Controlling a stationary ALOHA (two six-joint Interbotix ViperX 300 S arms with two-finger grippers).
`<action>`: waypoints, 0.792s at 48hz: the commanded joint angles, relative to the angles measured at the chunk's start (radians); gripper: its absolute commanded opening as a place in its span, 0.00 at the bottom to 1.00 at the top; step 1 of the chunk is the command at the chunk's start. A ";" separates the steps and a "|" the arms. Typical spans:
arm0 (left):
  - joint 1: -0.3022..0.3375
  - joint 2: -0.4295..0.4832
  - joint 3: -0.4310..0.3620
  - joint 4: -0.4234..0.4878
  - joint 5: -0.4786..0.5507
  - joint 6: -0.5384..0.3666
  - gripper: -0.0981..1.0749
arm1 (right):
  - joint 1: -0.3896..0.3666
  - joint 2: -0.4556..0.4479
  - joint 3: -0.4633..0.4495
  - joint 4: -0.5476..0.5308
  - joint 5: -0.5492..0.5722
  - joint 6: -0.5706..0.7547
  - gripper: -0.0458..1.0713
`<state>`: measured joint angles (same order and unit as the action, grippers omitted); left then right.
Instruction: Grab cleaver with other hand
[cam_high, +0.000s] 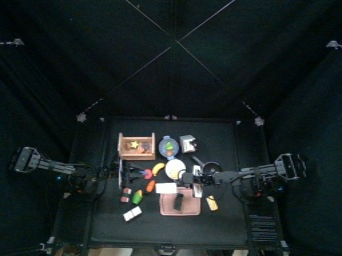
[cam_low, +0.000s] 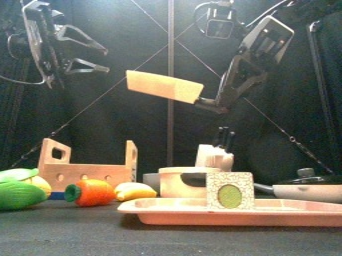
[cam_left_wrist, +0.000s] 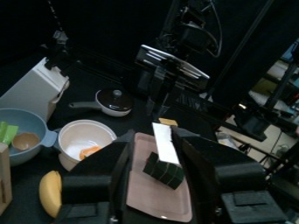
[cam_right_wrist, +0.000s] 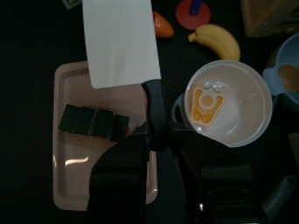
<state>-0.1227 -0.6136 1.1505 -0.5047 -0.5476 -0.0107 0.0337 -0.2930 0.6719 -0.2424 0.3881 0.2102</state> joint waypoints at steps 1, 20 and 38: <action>-0.014 0.017 -0.048 -0.034 -0.011 0.002 0.83 | -0.031 -0.049 -0.028 -0.038 0.000 0.003 0.55; -0.031 0.071 -0.081 -0.199 -0.092 -0.029 0.83 | -0.101 -0.071 -0.074 -0.184 0.052 0.005 0.55; -0.031 0.091 -0.086 -0.276 -0.143 -0.198 0.83 | -0.109 -0.063 -0.133 -0.342 0.114 0.006 0.56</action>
<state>-0.1519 -0.5338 1.0937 -0.7885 -0.6780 -0.1933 -0.0675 -0.3344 0.5691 -0.5691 0.5031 0.2148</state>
